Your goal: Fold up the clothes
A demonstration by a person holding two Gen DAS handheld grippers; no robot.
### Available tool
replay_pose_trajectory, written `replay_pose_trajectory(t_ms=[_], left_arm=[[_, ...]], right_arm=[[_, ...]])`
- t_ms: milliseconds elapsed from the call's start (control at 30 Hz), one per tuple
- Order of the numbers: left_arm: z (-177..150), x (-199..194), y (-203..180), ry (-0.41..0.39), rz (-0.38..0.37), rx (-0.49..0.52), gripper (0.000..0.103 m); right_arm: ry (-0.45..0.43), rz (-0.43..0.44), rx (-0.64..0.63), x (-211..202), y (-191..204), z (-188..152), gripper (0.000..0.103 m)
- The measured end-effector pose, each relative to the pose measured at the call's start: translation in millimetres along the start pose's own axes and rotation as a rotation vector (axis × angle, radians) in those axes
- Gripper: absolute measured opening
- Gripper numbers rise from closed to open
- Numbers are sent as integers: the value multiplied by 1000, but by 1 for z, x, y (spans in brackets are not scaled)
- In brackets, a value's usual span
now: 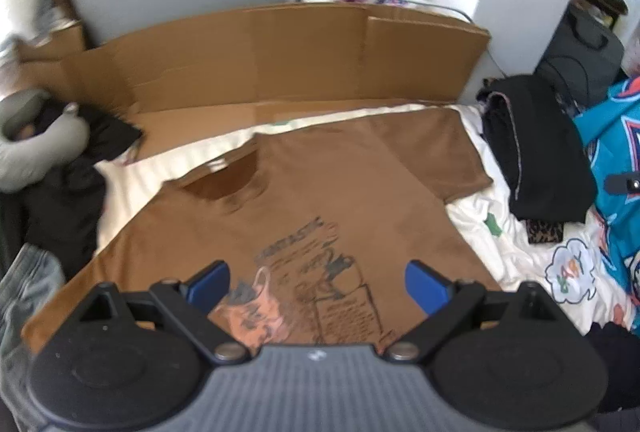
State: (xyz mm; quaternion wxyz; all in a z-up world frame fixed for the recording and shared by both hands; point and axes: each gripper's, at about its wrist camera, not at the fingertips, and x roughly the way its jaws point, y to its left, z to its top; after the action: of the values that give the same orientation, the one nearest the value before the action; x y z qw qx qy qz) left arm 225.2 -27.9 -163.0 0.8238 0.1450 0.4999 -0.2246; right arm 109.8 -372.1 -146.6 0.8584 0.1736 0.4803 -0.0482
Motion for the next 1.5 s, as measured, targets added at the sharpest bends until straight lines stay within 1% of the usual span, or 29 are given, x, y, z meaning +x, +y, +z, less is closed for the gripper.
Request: replay_pose_trajectory(t_ms=[100, 233, 367, 500, 667, 733, 967, 1067, 1133, 1167, 1267, 1367, 1433, 1500], left_arm=[[20, 21, -11, 17, -10, 5, 96], [42, 50, -31, 44, -26, 19, 96], [63, 77, -49, 55, -30, 28, 96], [77, 102, -60, 68, -34, 18, 96], [79, 136, -70, 77, -21, 7, 96], [78, 150, -75, 84, -28, 2, 96], [76, 194, -93, 103, -40, 30, 96], [76, 208, -99, 95, -30, 28, 96], [74, 217, -103, 93, -8, 21, 96], [73, 221, -105, 92, 1, 7, 96], [71, 229, -106, 113, 9, -100, 96], [65, 242, -104, 151, -20, -238, 95], [61, 249, -110, 153, -29, -254, 94], [59, 254, -122, 136, -45, -209, 94]], right_arm=[[2, 12, 5, 6, -1, 2, 91], [-8, -4, 23, 21, -5, 5, 91], [-35, -4, 78, 38, -17, 9, 91], [-61, -17, 141, 62, -31, 10, 91], [-73, -24, 178, 93, -42, 8, 91], [-76, -13, 189, 106, -47, 10, 91], [-89, -14, 234, 149, -60, 7, 91], [-126, -28, 270, 161, -69, 2, 91], [-177, -28, 306, 166, -79, -7, 91], [-206, -26, 326, 169, -85, -11, 91], [-289, -33, 389, 176, -99, -31, 91], [-326, -43, 417, 187, -106, -47, 90], [-351, -44, 421, 194, -106, -56, 90], [-370, -38, 424, 201, -106, -63, 90]])
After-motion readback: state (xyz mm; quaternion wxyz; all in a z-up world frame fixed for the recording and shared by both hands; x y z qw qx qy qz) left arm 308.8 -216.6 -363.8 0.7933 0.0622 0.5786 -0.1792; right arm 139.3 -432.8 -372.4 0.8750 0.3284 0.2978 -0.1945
